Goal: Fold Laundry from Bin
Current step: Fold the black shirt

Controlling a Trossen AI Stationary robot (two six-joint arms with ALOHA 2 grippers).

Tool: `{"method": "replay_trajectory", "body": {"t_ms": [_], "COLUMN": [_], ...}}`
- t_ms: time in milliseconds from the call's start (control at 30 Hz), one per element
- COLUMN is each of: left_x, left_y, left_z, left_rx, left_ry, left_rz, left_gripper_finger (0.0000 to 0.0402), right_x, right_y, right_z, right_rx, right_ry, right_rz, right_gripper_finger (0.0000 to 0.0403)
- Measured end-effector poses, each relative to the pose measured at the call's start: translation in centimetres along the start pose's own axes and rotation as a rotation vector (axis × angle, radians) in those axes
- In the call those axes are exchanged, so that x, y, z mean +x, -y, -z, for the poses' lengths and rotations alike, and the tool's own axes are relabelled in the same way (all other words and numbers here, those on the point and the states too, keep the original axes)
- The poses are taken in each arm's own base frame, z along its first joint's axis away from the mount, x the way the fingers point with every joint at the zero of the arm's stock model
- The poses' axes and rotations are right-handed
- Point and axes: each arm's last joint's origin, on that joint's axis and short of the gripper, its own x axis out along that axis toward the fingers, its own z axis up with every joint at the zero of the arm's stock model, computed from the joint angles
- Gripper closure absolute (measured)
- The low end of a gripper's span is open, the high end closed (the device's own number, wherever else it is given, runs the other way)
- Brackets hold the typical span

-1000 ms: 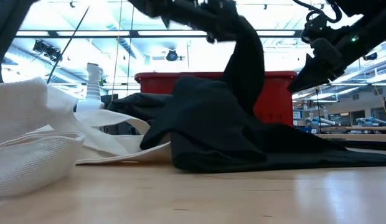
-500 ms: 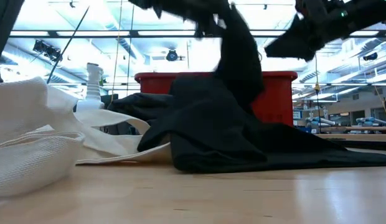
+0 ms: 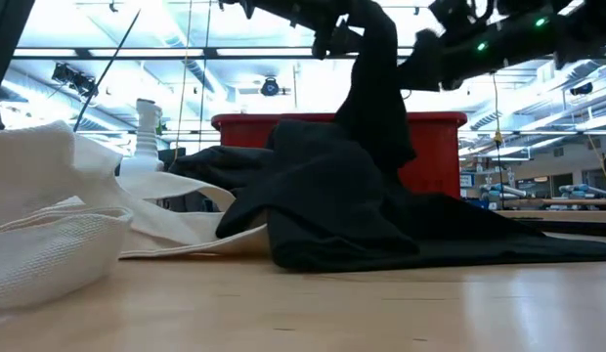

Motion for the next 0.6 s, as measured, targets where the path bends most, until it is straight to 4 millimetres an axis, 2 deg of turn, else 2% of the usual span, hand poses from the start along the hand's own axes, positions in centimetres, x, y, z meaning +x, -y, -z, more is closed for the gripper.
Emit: {"method": "replay_trajectory", "body": {"t_ms": [100, 167, 333, 500, 600], "left_x": [0.0, 0.0, 0.0, -0.2, -1.2], "left_y": [0.6, 1.0, 1.1, 1.0, 0.7], "left_z": [0.1, 0.1, 0.5, 0.9, 0.6], "left_rx": [0.003, 0.011, 0.023, 0.065, 0.146], "left_ry": [-0.012, -0.018, -0.053, -0.106, -0.159], "left_rz": [0.011, 0.021, 0.023, 0.016, -0.069], "left_gripper_finger": [0.0065, 0.0065, 0.0065, 0.0065, 0.0065], "right_x": [0.8, 1.2, 1.4, 0.6, -0.5], "right_y": [0.0, -0.1, -0.3, -0.1, 0.4], "right_z": [0.4, 0.7, 1.1, 0.8, 0.4], "right_rx": [-0.002, -0.008, -0.036, -0.098, -0.138], "right_ry": [0.005, 0.011, -0.009, -0.041, -0.087], "right_rz": [0.019, 0.009, 0.019, 0.088, 0.134], "right_gripper_finger": [0.0237, 0.0255, 0.0382, 0.0396, 0.0398]}}
